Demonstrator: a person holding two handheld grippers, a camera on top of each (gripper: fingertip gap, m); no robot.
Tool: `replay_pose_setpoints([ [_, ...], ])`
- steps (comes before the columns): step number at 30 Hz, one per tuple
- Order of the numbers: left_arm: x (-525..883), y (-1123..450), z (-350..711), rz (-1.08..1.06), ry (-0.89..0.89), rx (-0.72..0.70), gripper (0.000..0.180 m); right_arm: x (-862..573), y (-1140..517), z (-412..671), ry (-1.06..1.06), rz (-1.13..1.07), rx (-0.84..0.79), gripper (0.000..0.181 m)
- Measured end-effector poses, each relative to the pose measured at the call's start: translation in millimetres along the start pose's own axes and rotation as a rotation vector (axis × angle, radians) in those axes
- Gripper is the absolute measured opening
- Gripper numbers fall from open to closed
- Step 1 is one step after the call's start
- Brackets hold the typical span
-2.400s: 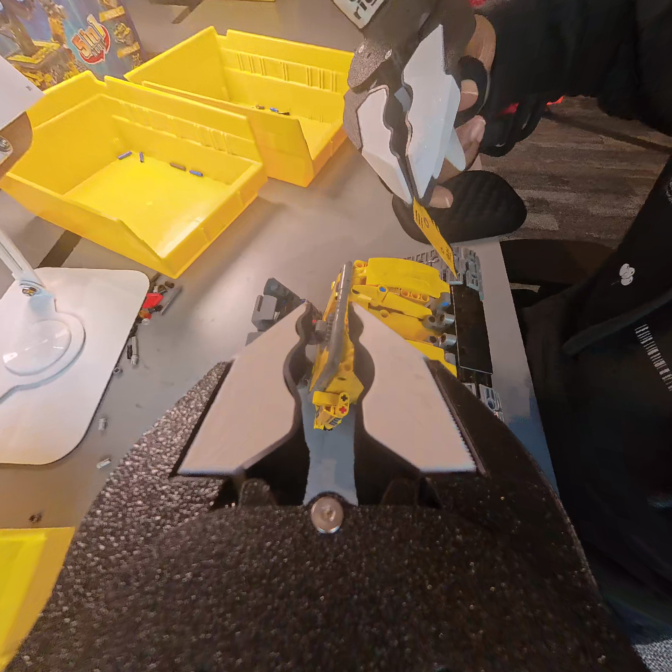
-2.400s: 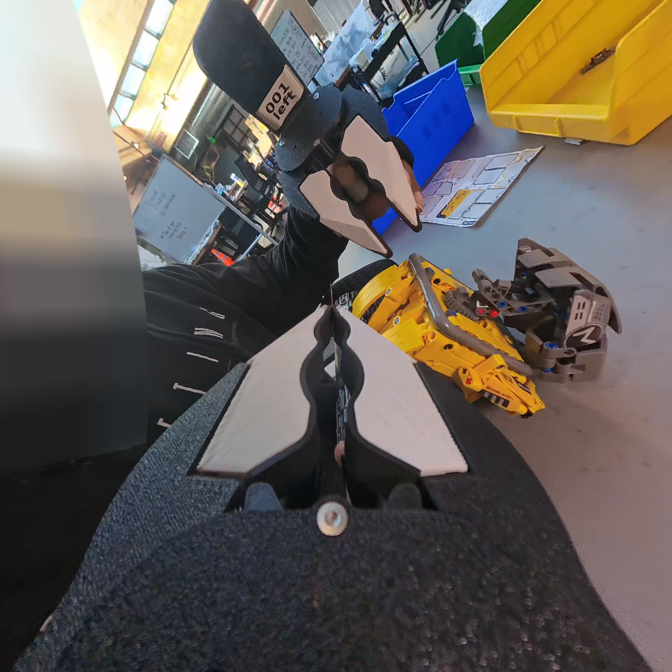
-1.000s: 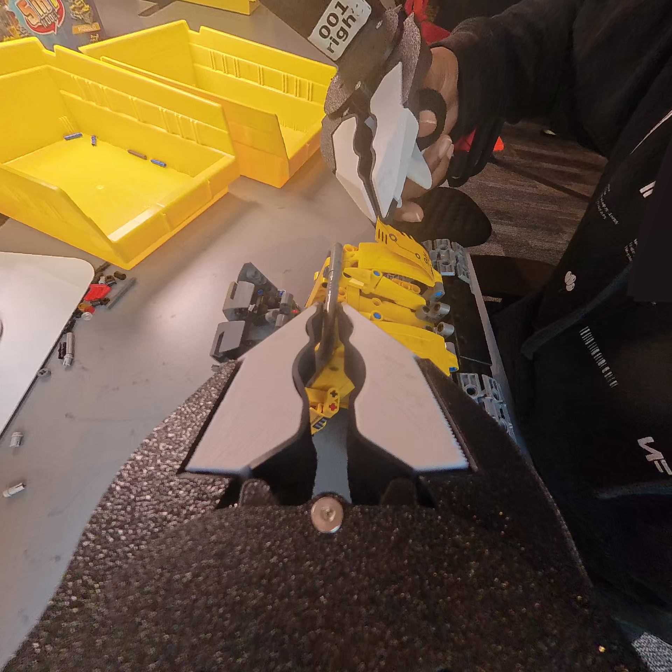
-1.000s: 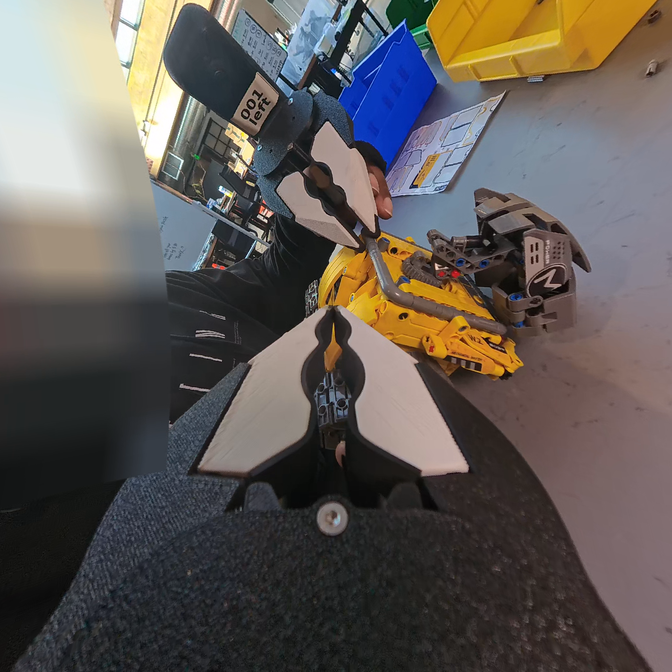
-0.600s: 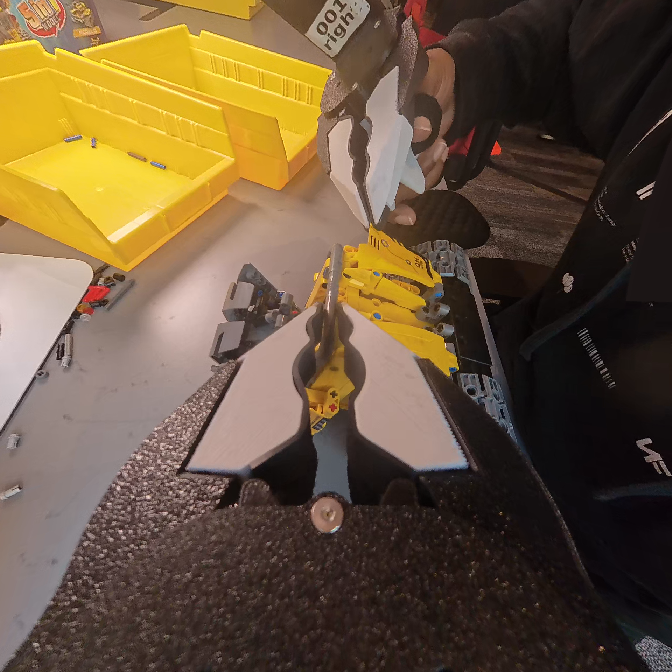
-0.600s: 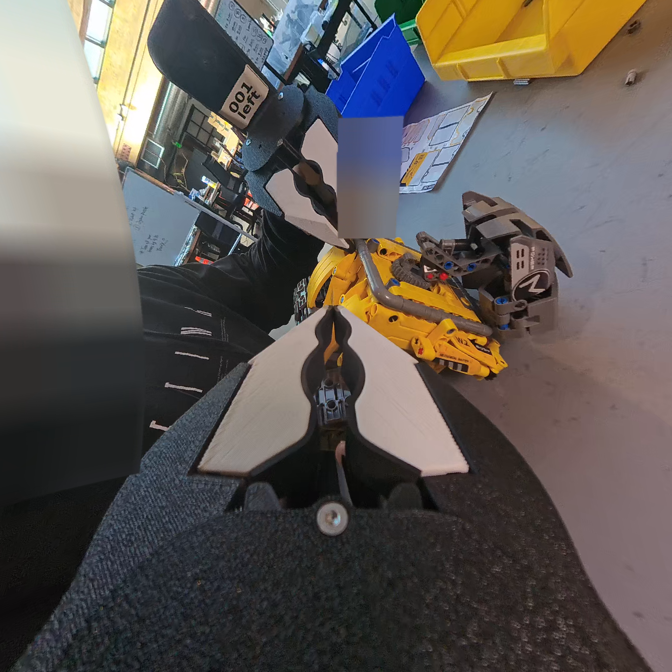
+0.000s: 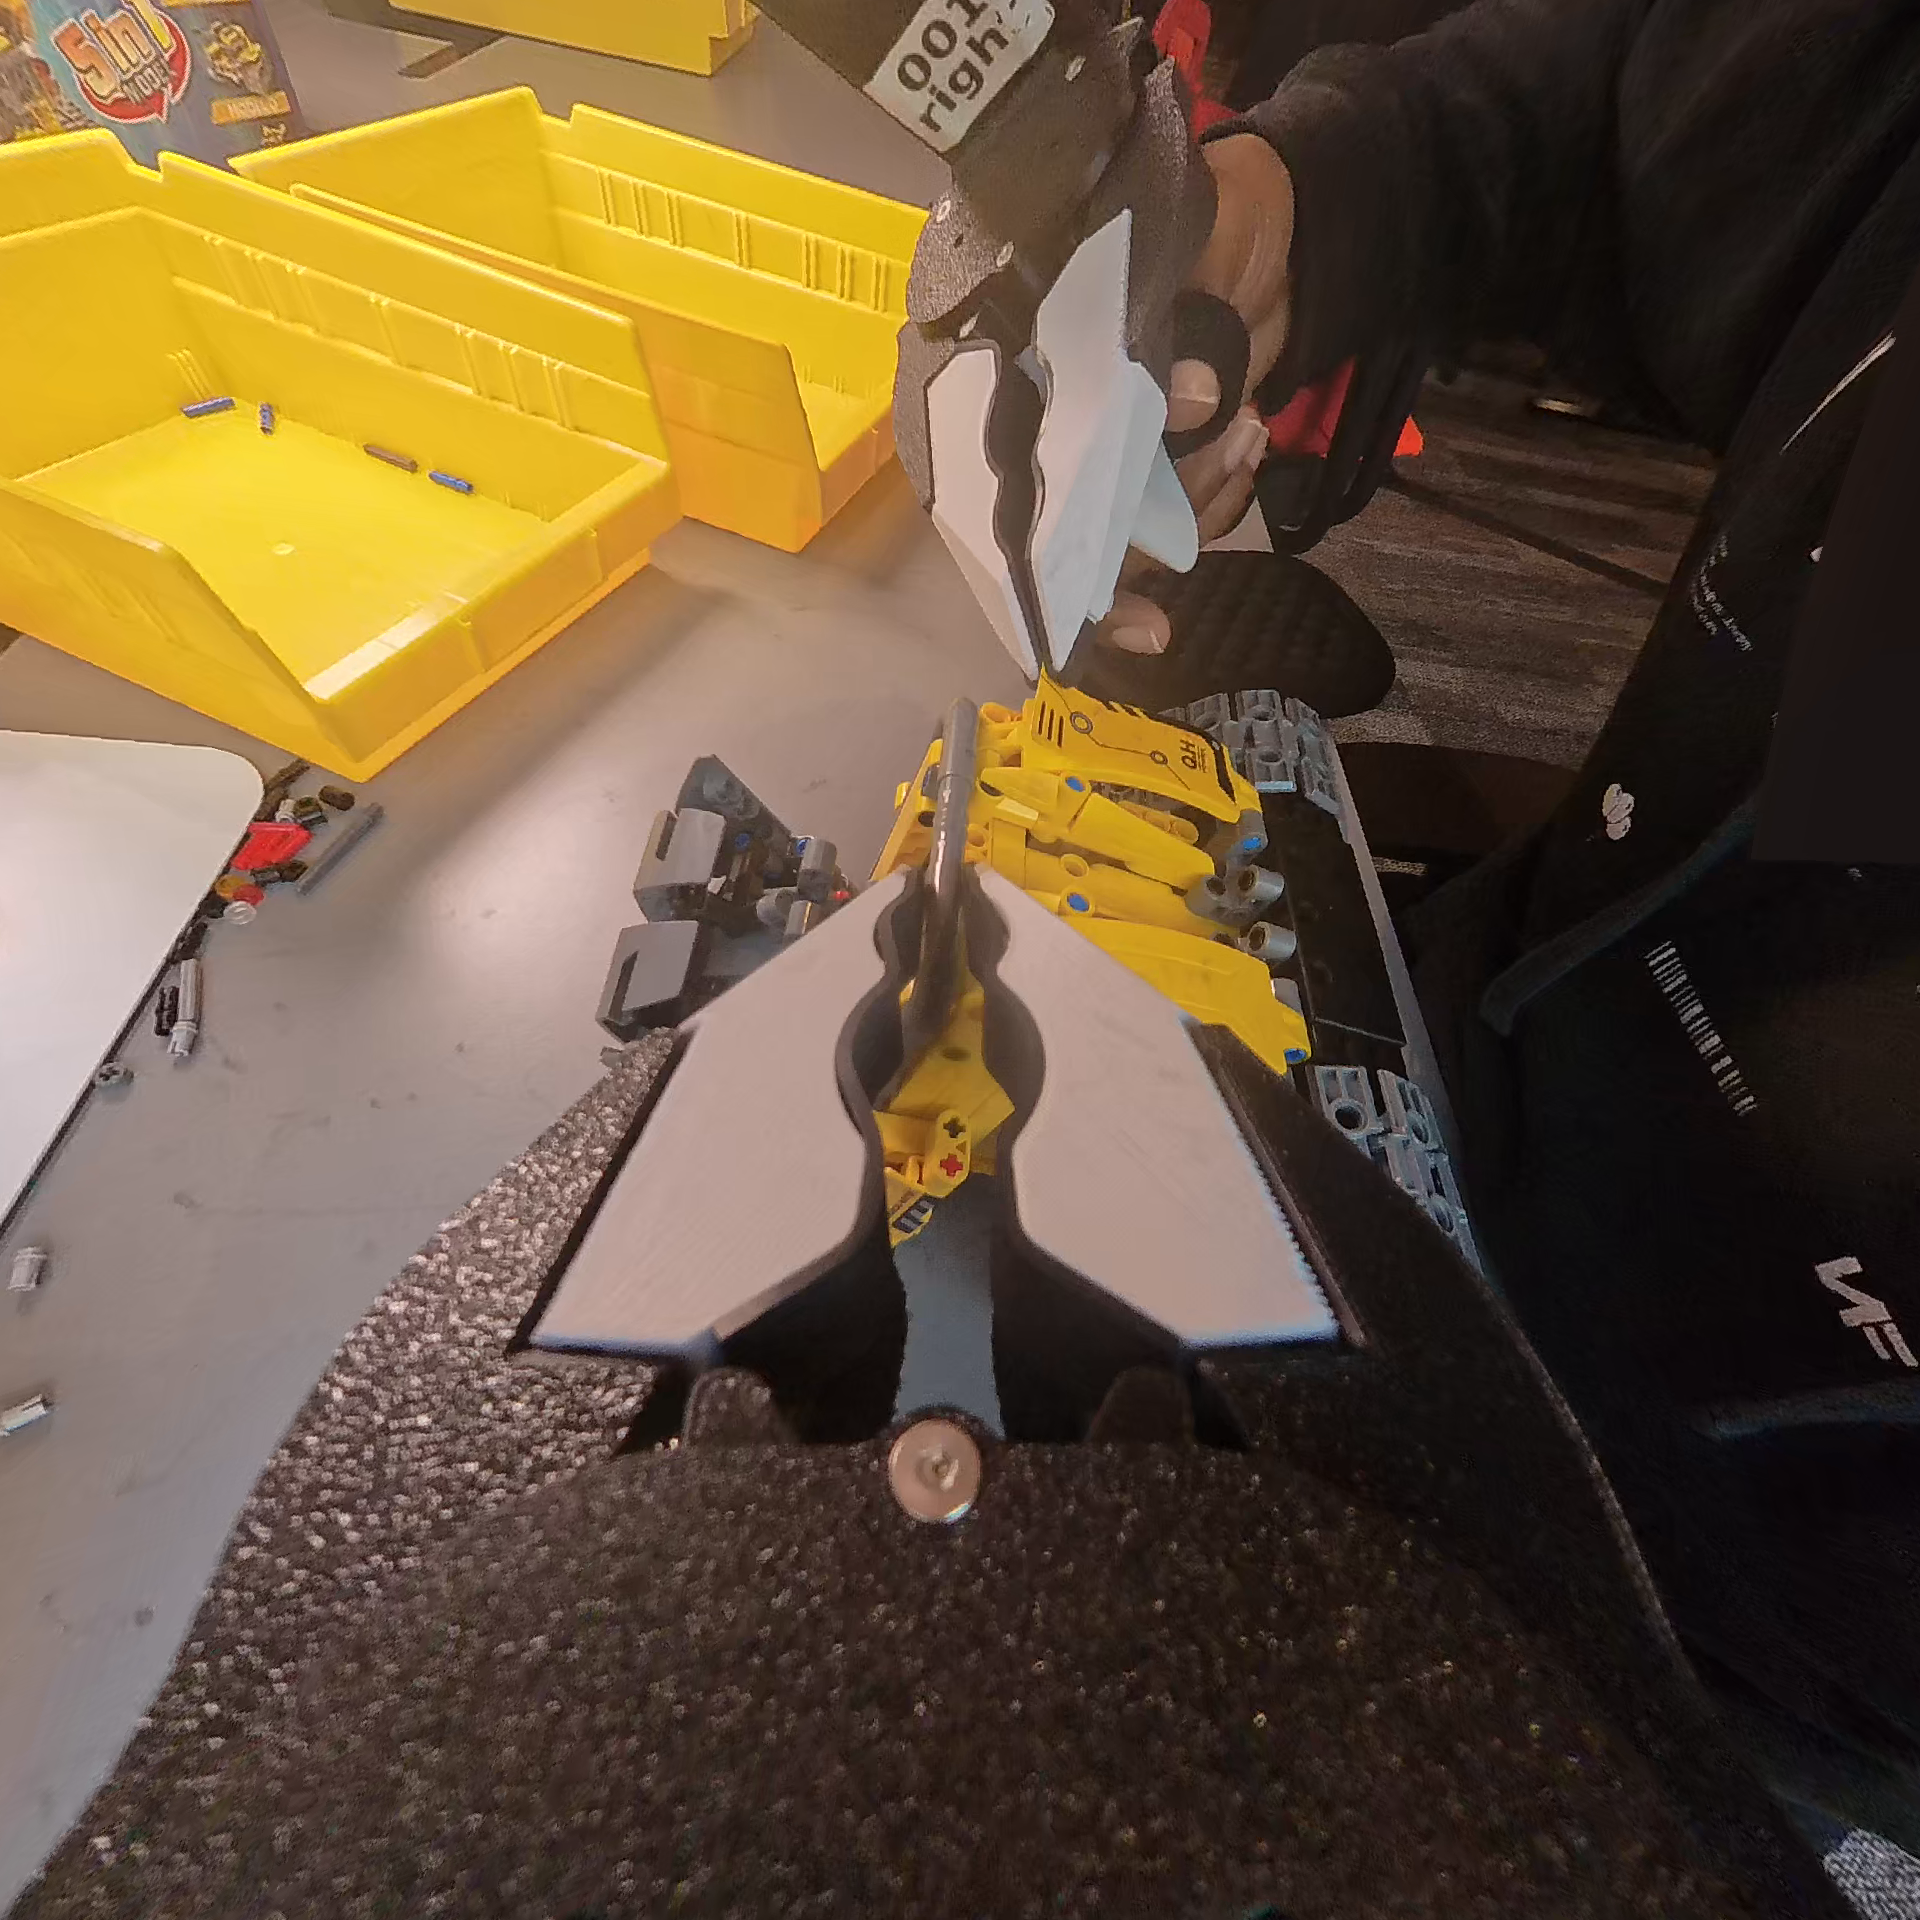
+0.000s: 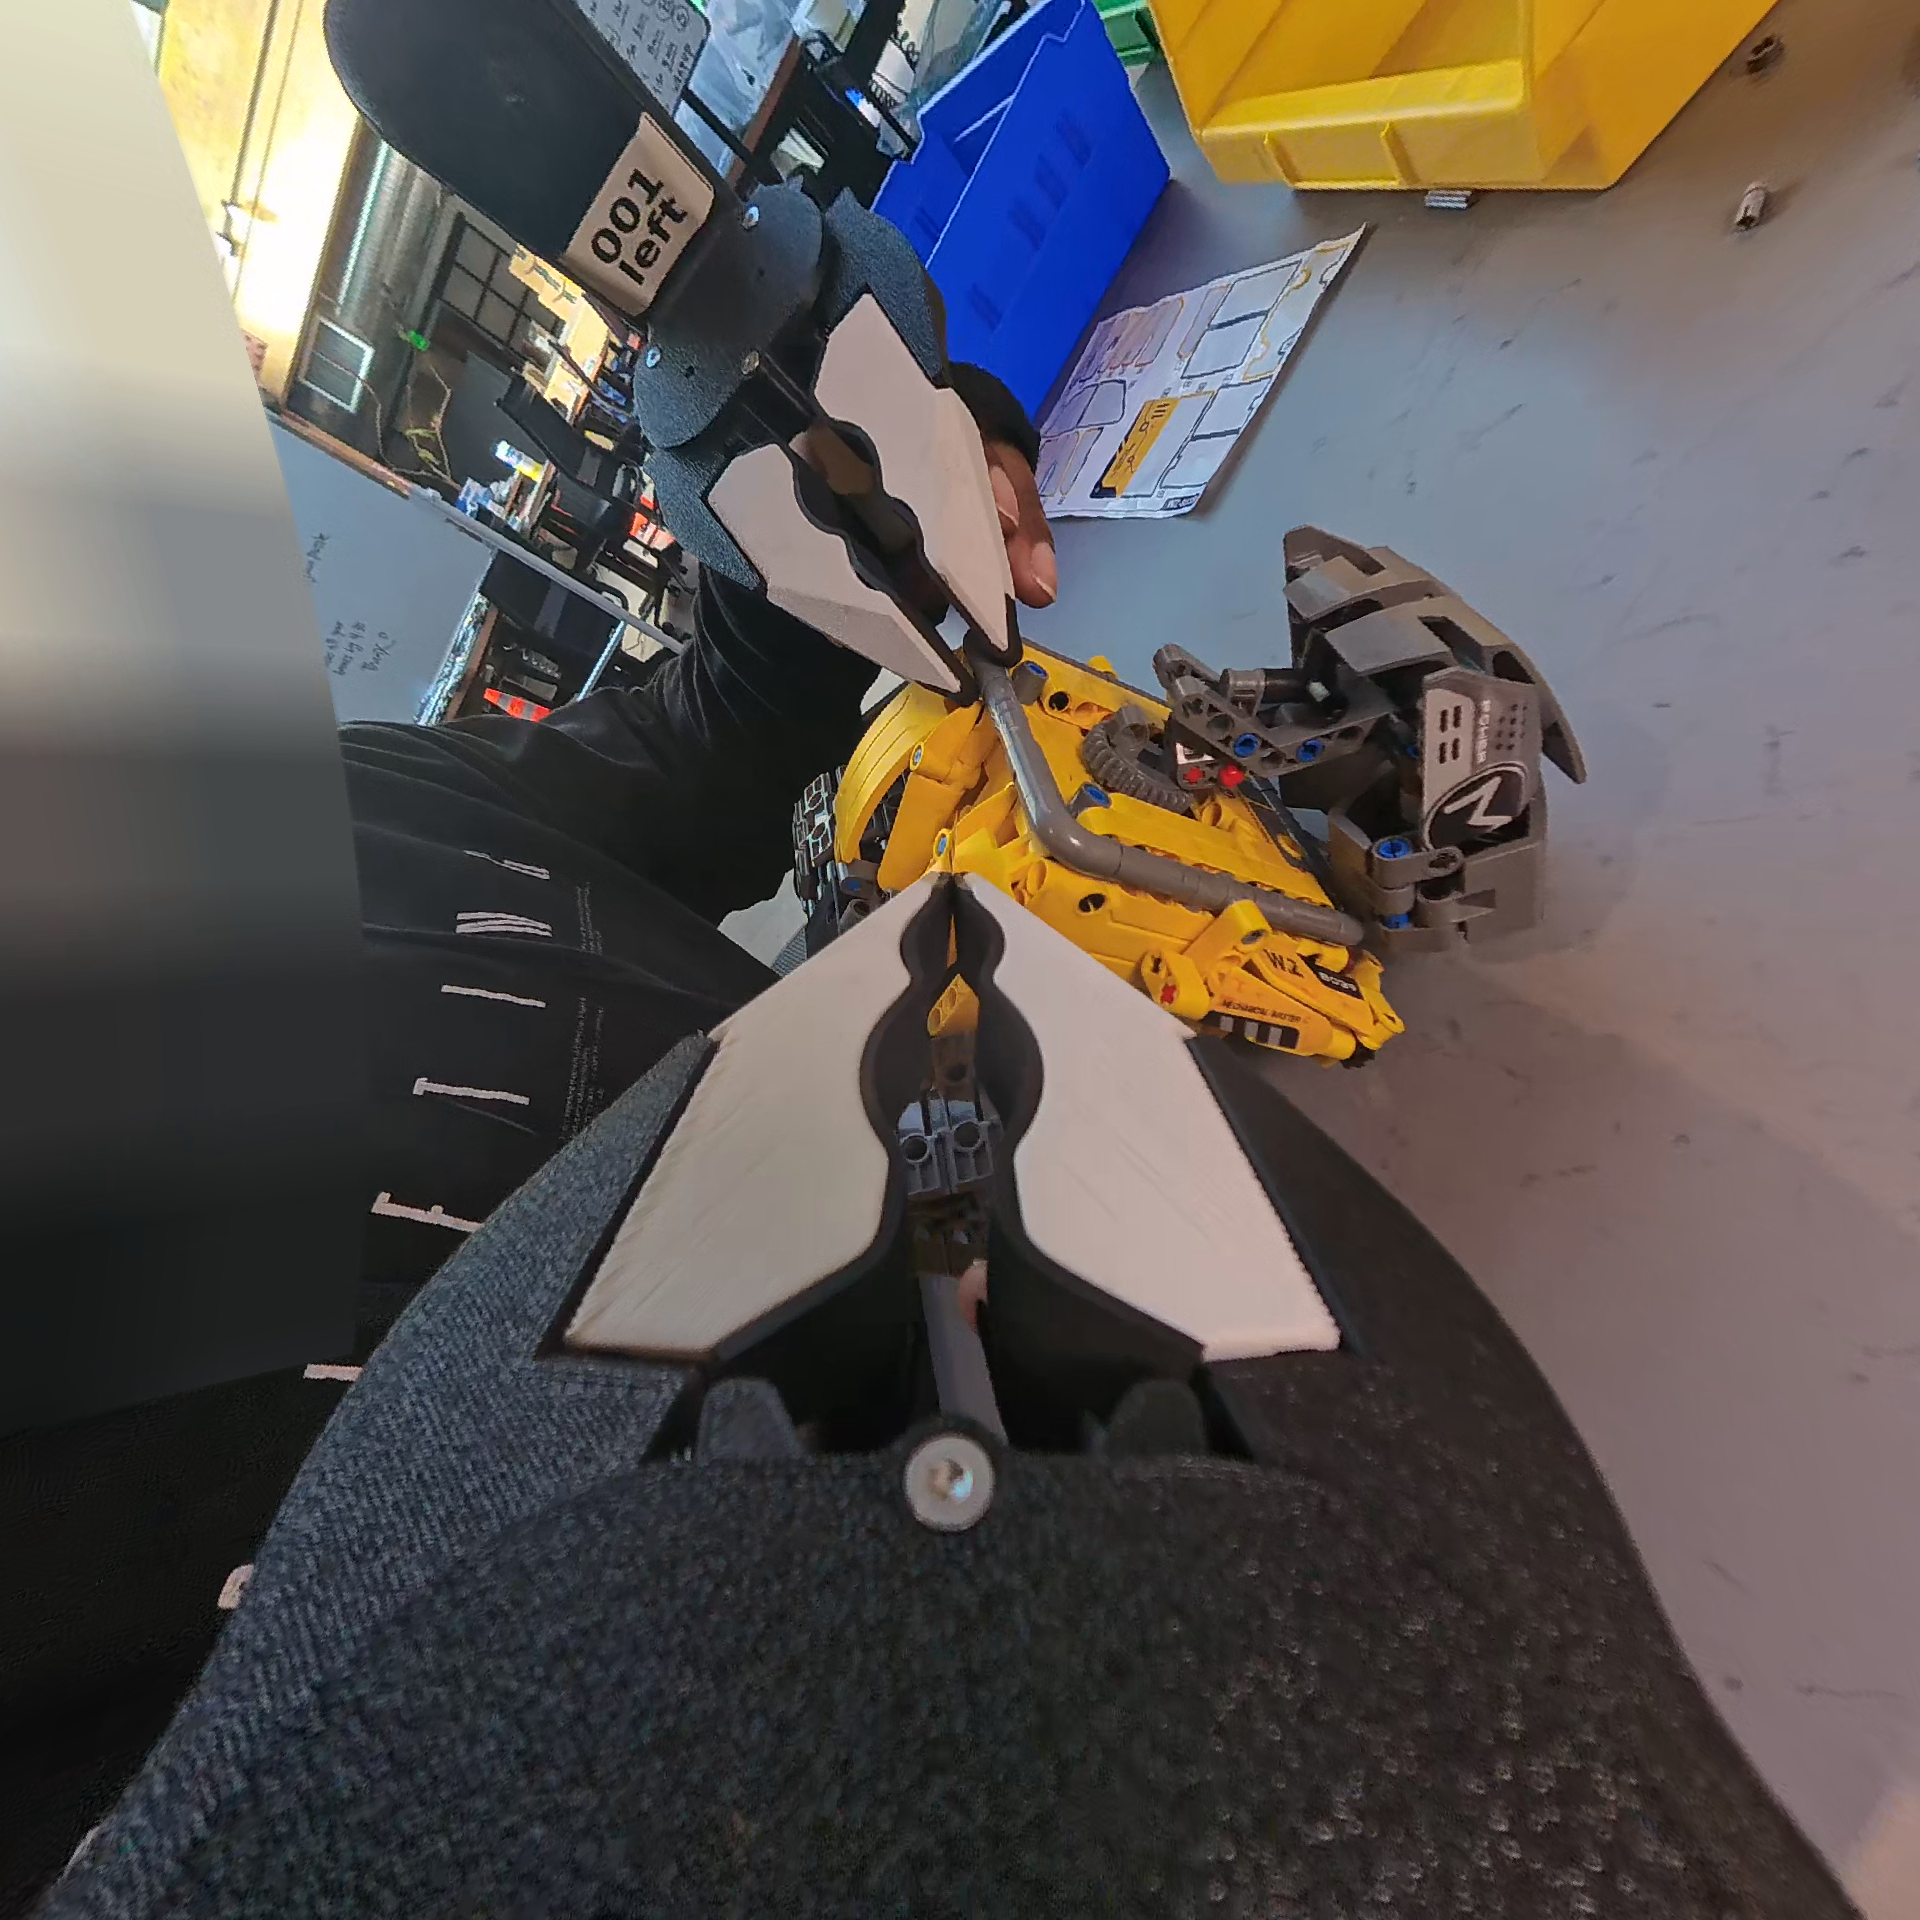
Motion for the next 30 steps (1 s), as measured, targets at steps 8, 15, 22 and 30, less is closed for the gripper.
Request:
replay_pose_setpoints([
  [8, 0, 0, 0, -0.001, 0.001, -0.006, 0.006, -3, -1, 0, -0.006, -0.019, 0.022, 0.0],
  [15, 0, 0, -1, -0.009, 0.008, -0.014, 0.006, -4, -2, 2, 0.03, -0.044, 0.043, 0.004],
  [22, 0, 0, -1, -0.011, 0.008, -0.017, 0.006, 0, 0, 9, 0.191, -0.124, 0.081, 0.009],
  [30, 1, 0, -2, -0.011, 0.023, -0.032, 0.006, 8, -9, -2, 0.447, -0.217, 0.065, 0.014],
])
Point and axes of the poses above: each gripper's, where its closed fingertips meet, y back along the fingers, z out of its top, x = y × z across the jaws, the point moved 4 cm from there along y, back along the fingers, and after that the axes turned 11 degrees about x, right-handed, at the moved point
